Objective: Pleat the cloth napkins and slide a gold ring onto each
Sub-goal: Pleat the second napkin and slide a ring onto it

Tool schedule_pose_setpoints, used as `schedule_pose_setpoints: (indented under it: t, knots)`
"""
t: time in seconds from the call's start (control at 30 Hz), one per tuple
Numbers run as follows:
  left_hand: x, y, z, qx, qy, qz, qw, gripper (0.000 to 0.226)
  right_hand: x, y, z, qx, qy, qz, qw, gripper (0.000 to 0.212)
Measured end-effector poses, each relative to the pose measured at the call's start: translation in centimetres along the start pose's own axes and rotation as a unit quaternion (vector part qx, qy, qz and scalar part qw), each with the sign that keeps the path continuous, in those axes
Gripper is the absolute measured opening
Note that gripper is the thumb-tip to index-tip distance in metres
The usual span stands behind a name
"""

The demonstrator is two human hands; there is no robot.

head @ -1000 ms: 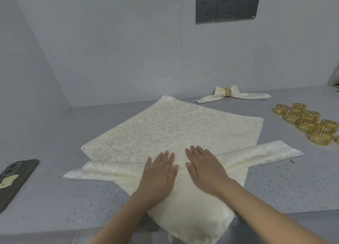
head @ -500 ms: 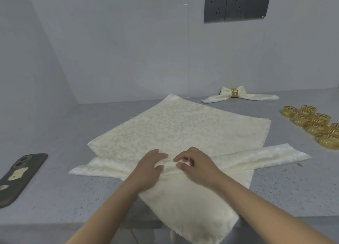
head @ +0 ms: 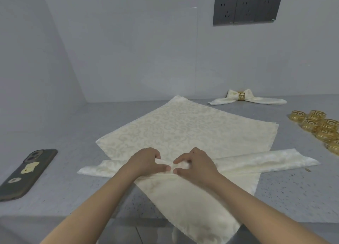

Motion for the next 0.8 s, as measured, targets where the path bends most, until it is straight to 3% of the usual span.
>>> schedule_pose_setpoints:
  t: [0.2, 0.33, 0.43, 0.57, 0.67, 0.73, 0.8]
  knots:
    - [-0.2, 0.6, 0.7, 0.004, 0.143, 0.061, 0.988, 0.032, -0.2, -0.3, -0.2, 0.001, 0.034, -0.013, 0.999, 0.037]
    - [-0.3, 0.8, 0.7, 0.021, 0.159, 0.071, 0.984, 0.028, -0.6, 0.3, 0.2, 0.030, 0.004, 0.049, 0.998, 0.032]
    - [-0.4, 0.9, 0.6, 0.035, 0.159, 0.059, 0.985, 0.029, -0.8, 0.2, 0.3, 0.037, 0.008, 0.052, 0.998, 0.022]
    - [0.2, 1.3, 1.3, 0.077, 0.239, -0.031, 0.968, 0.030, -0.8, -0.2, 0.1, 0.044, 0.027, 0.020, 0.998, 0.022]
    - [1.5, 1.2, 1.8, 0.125, 0.222, -0.111, 0.961, 0.028, -0.6, -0.6, 0.1, 0.038, 0.033, -0.030, 0.998, 0.029]
    - [1.6, 1.1, 2.5, 0.123, 0.301, -0.176, 0.929, 0.017, -0.3, -0.7, 0.4, 0.045, -0.002, -0.068, 0.997, 0.032]
    - [1.3, 1.2, 3.5, 0.124, 0.356, -0.225, 0.899, 0.023, 0.8, -0.5, 1.1, 0.040, -0.078, -0.060, 0.994, 0.023]
Point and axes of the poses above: each hand's wrist, its own y-axis away from the middle knuckle, its own x-axis out of the back of the hand, z = x × y, the point moved 4 cm from there along -y, towards the middle knuckle, and after that the axes turned 1 degree about z, right-handed, at the moved point
